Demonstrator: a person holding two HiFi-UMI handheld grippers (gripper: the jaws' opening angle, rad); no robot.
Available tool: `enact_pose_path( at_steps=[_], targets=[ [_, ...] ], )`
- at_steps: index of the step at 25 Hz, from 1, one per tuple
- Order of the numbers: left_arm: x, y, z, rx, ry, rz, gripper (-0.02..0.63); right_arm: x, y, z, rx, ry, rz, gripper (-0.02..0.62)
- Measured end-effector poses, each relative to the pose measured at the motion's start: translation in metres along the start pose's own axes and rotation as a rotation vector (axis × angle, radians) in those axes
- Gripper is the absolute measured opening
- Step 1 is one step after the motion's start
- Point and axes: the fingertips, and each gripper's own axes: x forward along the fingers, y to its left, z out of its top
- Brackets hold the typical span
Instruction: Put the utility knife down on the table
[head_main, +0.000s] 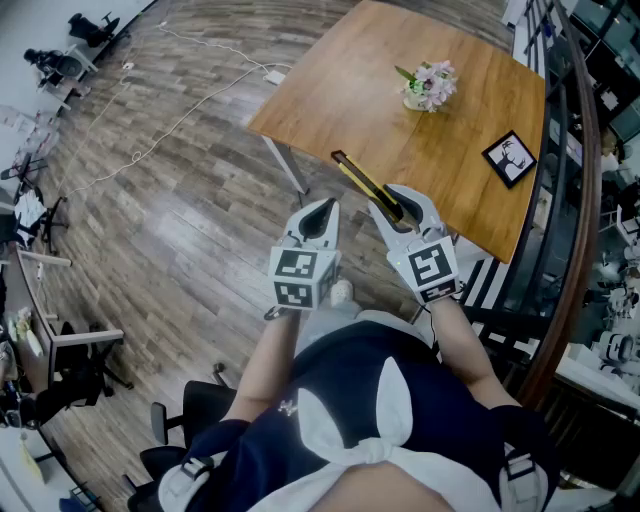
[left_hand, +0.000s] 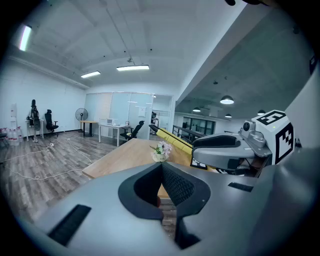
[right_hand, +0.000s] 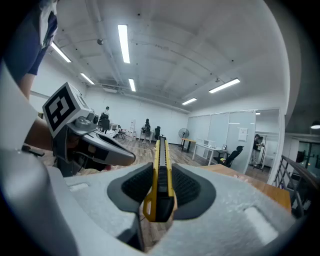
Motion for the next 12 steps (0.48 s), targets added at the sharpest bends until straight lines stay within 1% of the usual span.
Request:
enact_pose_path(
  at_steps=[7,12],
  targets=[
    [0.017,0.047,0.013,0.002,-0.006,-0.006,0.017,0.045,-0.009,0.006,0.001,0.01,-0.02,0.115],
    [0.039,0.083,0.026,0.018,-0.023,-0.019,0.017,0.08,-0.024,0.012,0.002,0.002,-0.062,0.115]
  ],
)
